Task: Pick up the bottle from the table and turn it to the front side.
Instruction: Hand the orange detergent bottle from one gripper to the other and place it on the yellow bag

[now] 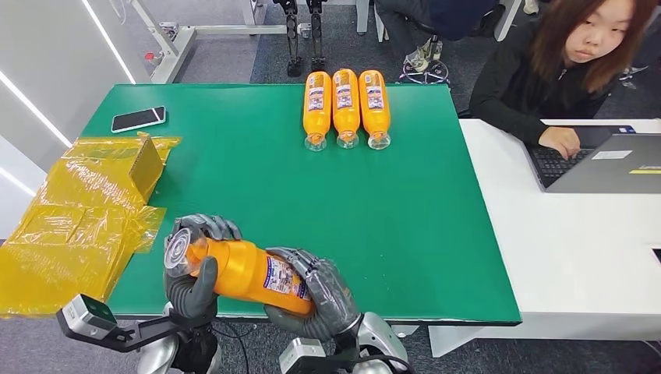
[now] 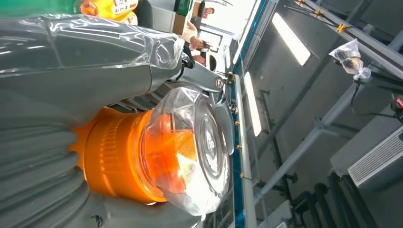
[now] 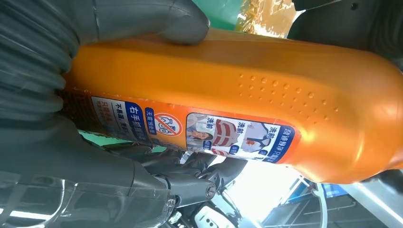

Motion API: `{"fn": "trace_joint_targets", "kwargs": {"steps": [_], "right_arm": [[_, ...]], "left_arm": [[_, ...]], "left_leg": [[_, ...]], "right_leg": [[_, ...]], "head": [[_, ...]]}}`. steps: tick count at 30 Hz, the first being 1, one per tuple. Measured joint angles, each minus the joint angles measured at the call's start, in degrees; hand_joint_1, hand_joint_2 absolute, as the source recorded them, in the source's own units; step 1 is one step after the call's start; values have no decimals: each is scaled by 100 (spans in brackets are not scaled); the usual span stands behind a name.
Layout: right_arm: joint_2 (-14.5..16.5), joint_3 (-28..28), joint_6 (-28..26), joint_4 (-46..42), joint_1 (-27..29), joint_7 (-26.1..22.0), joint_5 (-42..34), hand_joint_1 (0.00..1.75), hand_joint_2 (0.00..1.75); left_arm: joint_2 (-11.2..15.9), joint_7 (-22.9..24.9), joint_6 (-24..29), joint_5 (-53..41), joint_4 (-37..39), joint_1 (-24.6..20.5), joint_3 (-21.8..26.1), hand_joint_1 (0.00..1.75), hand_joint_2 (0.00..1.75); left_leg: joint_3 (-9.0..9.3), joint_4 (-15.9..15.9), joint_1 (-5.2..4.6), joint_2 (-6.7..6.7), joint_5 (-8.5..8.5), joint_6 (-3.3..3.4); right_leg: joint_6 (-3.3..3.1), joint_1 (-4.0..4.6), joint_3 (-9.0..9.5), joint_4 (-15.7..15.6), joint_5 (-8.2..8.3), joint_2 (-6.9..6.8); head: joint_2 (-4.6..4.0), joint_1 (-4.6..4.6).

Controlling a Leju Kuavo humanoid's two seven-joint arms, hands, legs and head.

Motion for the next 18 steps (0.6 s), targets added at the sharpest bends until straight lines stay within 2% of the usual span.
{"fn": "trace_joint_targets", "kwargs": {"steps": [10,14,18], "right_arm": [[16,17,-83,206,-34,-100,-103,175,175],[17,20,-108,226,-34,-101,-90,0,175],[23,33,-170,238,-33,-50,-7,0,175]], "left_arm": [[27,-7,24,0,-2,72,30,175,175],[38,-8,35,0,-2,76,30,175,175],[47,-8,45,0,-26,89,30,175,175]], "left_leg": [[1,0,0,0,0,0],[1,0,0,0,0,0],[1,0,0,0,0,0]], "right_leg": [[0,0,0,0,0,0],[0,0,0,0,0,0],[0,0,0,0,0,0]], "head": [[0,0],[0,-1],[0,0]]}}
